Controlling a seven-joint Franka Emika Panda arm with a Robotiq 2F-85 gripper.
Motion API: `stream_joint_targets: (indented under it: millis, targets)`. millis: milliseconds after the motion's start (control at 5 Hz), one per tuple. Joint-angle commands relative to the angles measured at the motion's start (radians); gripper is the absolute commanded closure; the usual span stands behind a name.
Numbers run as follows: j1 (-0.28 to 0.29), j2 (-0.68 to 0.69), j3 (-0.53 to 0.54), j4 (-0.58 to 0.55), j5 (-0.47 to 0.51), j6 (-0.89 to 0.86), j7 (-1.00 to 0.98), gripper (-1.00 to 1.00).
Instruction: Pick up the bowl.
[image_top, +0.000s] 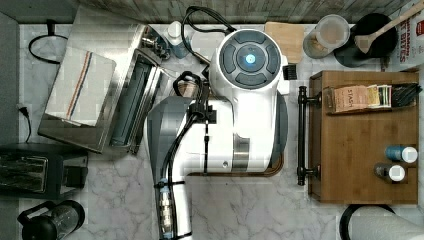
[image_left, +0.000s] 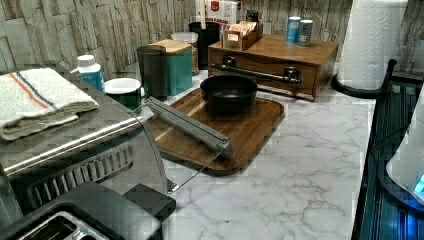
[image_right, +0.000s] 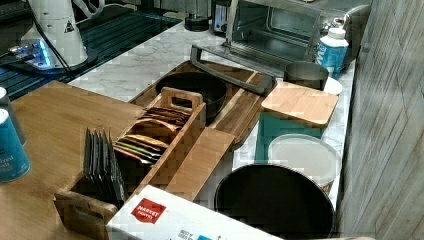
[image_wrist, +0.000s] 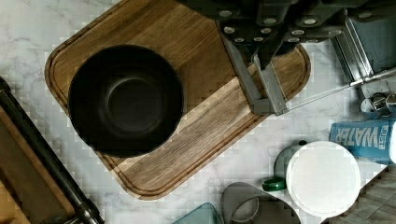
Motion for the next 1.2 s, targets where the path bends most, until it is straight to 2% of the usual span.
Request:
stream_joint_targets:
  millis: [200,600,800,1000,1200]
  targets:
    - [0.000,0.000,0.002,0.002,0.006,0.000,0.000,1.00]
    - [-0.043,-0.138,-0.043,-0.245,0.039,0.111,0.090,1.00]
    - [-0.153,-0.211,0.011,-0.338,0.047,0.135,0.127,1.00]
    - [-0.144,-0.281,-0.053,-0.428,0.047,0.169,0.180,0.64]
    - [-0.154,-0.322,-0.067,-0.497,0.012,0.205,0.211,-1.00]
